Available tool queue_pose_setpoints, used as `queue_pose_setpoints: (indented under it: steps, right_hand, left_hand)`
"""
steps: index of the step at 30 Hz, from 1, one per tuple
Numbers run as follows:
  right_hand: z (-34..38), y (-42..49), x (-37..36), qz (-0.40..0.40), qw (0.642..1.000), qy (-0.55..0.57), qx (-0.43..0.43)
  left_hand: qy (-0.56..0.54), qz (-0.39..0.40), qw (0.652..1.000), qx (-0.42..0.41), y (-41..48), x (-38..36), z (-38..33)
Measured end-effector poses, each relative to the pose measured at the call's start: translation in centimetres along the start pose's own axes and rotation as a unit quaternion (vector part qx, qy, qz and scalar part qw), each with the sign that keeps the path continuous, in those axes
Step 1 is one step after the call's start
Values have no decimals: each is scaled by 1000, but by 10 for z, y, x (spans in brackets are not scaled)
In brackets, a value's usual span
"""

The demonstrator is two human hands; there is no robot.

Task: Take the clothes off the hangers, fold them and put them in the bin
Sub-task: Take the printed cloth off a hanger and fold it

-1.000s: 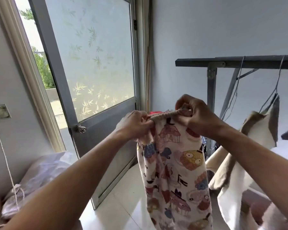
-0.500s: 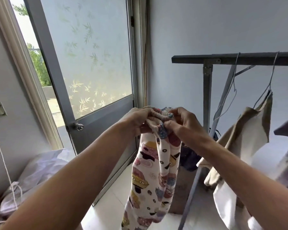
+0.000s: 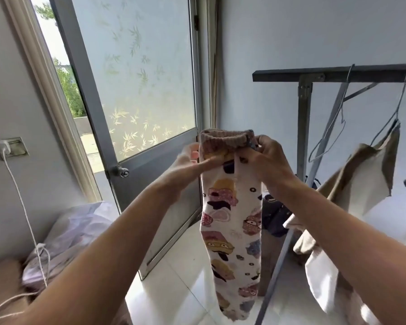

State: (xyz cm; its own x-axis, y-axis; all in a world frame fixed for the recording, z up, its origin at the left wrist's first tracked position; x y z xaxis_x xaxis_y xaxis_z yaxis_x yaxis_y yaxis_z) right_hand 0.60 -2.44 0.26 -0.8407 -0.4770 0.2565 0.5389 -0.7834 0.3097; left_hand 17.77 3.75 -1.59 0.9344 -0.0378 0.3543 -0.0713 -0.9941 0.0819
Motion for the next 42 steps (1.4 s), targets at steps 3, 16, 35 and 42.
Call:
queue_pose_setpoints:
  steps: [3,16,35,42]
  right_hand:
    - [9,3,4,-2,1000,-4,-14]
    - [-36,-22,18,166,962,205,-65]
    - [-35,-21,9,127,942,302,-76]
    - [-44,-24,9,195,917,335,-92]
  left_hand:
    - [-54,99,993,-22,-3,-24,21]
    - [-224,27,972,-57,3,-38,-2]
    - [-237,144,960,-16,-22,-57,59]
    - [-228,90,970,6,-30,-64,64]
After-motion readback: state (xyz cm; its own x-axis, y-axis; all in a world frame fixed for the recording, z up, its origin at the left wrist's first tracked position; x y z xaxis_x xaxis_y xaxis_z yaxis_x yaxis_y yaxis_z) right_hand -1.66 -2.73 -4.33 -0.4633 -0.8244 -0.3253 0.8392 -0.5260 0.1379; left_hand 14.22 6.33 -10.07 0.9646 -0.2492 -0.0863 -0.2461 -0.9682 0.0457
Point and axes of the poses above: each hand's wrist, its own y-axis towards the middle knuckle, its own x-axis out of the back of the hand, z = x × y, the point moved 5 cm from there along y, towards the middle knuckle, and after that the axes turned 14 degrees about z, right-handed, at the moved point
